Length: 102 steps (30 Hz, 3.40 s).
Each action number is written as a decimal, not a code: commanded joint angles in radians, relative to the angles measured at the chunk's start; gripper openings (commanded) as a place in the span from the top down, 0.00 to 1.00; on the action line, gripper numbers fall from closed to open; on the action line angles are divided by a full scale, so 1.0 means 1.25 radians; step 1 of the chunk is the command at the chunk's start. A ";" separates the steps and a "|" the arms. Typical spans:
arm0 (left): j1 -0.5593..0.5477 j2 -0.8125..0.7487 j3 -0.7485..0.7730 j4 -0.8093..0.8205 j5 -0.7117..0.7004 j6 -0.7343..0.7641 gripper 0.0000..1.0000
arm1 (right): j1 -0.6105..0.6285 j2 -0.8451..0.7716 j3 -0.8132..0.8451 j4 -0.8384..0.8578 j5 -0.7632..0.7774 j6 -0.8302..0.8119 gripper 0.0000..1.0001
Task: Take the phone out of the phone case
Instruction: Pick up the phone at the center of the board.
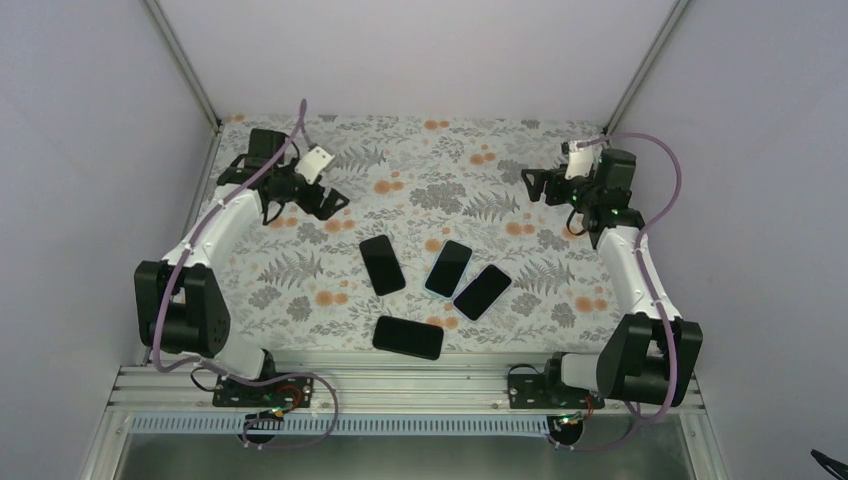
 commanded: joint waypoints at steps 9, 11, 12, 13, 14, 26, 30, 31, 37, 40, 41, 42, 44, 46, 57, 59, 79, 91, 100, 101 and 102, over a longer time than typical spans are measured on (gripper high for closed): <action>-0.233 -0.145 -0.149 -0.144 0.046 0.367 0.00 | 0.012 0.011 0.077 -0.067 -0.092 -0.023 0.01; -0.279 -0.157 -0.170 -0.154 0.042 0.394 0.00 | 0.013 0.009 0.079 -0.068 -0.082 -0.016 0.01; -0.300 -0.161 -0.180 -0.155 0.037 0.399 0.00 | 0.013 0.010 0.083 -0.070 -0.076 -0.015 0.01; -0.318 -0.166 -0.190 -0.158 0.037 0.407 0.00 | 0.013 0.013 0.087 -0.076 -0.072 -0.015 0.01; -0.335 -0.172 -0.200 -0.160 0.038 0.416 0.00 | 0.012 0.015 0.091 -0.081 -0.070 -0.016 0.01; -0.538 -0.179 -0.335 -0.100 -0.020 0.451 0.00 | 0.014 0.030 0.090 -0.101 -0.104 -0.033 0.01; -0.587 -0.171 -0.362 -0.069 -0.045 0.442 0.00 | 0.015 0.032 0.086 -0.104 -0.112 -0.038 0.01; -0.596 -0.168 -0.367 -0.063 -0.050 0.440 0.00 | 0.014 0.031 0.085 -0.104 -0.115 -0.040 0.01; -0.658 -0.150 -0.400 0.000 -0.097 0.413 0.00 | 0.014 0.029 0.080 -0.105 -0.122 -0.044 0.01; -0.666 -0.131 -0.400 0.013 -0.114 0.415 0.00 | 0.014 0.031 0.081 -0.107 -0.124 -0.044 0.01; -0.668 -0.126 -0.399 0.015 -0.115 0.416 0.00 | 0.014 0.031 0.080 -0.107 -0.123 -0.044 0.01; -0.669 -0.122 -0.396 0.019 -0.116 0.414 0.00 | 0.014 0.031 0.079 -0.106 -0.123 -0.044 0.01; -0.675 -0.116 -0.399 0.032 -0.121 0.412 0.00 | 0.014 0.030 0.076 -0.107 -0.123 -0.045 0.01; -0.688 -0.108 -0.409 0.048 -0.135 0.412 0.00 | 0.013 0.028 0.074 -0.107 -0.123 -0.046 0.01; -0.722 -0.040 -0.427 0.117 -0.176 0.387 0.00 | 0.013 0.024 0.068 -0.109 -0.125 -0.049 0.01; -0.722 -0.032 -0.430 0.127 -0.177 0.384 0.00 | 0.015 0.023 0.067 -0.110 -0.125 -0.050 0.01; -0.722 -0.014 -0.427 0.148 -0.215 0.344 0.33 | 0.014 0.033 0.076 -0.110 -0.124 -0.051 0.01; -0.717 -0.108 -0.306 0.026 -0.273 0.378 0.52 | 0.018 0.053 0.095 -0.098 -0.135 -0.002 0.01; -0.695 -0.210 -0.279 -0.014 -0.297 0.540 0.58 | 0.052 0.057 0.057 -0.119 -0.204 -0.002 0.01; -0.690 -0.218 -0.275 -0.015 -0.302 0.557 0.58 | 0.058 0.070 0.065 -0.142 -0.229 -0.029 0.01; -0.686 -0.223 -0.269 -0.017 -0.309 0.577 0.58 | 0.067 0.083 0.075 -0.168 -0.252 -0.048 0.01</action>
